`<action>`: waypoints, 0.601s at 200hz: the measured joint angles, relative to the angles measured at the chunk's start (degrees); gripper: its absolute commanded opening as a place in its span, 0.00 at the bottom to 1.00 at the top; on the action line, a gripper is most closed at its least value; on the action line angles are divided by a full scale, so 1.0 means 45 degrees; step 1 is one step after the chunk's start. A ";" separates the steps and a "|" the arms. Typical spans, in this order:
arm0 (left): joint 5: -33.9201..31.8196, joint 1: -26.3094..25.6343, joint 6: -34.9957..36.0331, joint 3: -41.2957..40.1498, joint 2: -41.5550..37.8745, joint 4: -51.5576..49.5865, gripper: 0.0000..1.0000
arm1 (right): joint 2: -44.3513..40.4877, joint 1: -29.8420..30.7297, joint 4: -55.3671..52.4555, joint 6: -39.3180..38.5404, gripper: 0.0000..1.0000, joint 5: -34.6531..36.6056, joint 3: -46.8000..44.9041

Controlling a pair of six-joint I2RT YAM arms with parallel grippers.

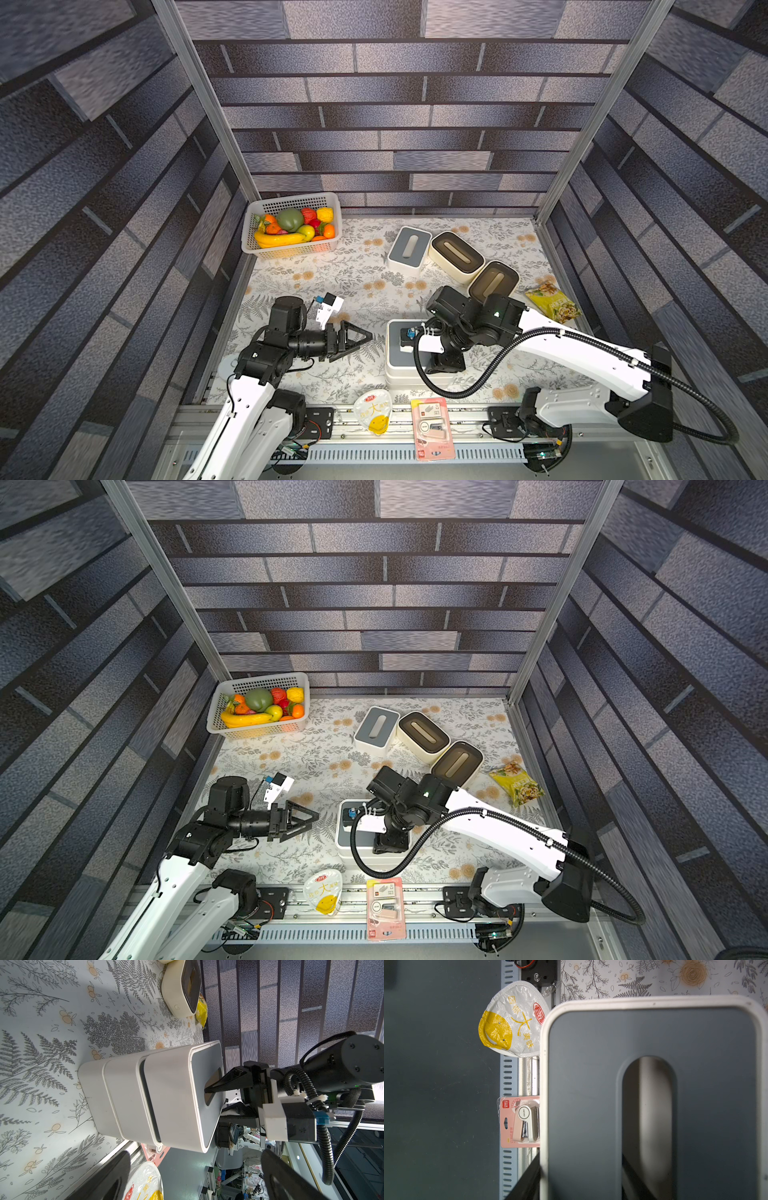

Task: Stack the tissue boxes
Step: Place the tissue box at the tissue box.

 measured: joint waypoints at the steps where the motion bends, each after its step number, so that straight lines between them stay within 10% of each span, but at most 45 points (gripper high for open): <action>1: 0.0000 0.0000 0.0000 0.0000 0.0000 0.0005 1.00 | 0.0005 0.0000 0.0000 0.0000 0.45 0.0000 0.0000; 120: -0.0005 0.0000 0.0000 0.0000 0.0000 0.0000 1.00 | 0.0141 0.0000 0.0000 0.0039 0.46 0.0000 0.0000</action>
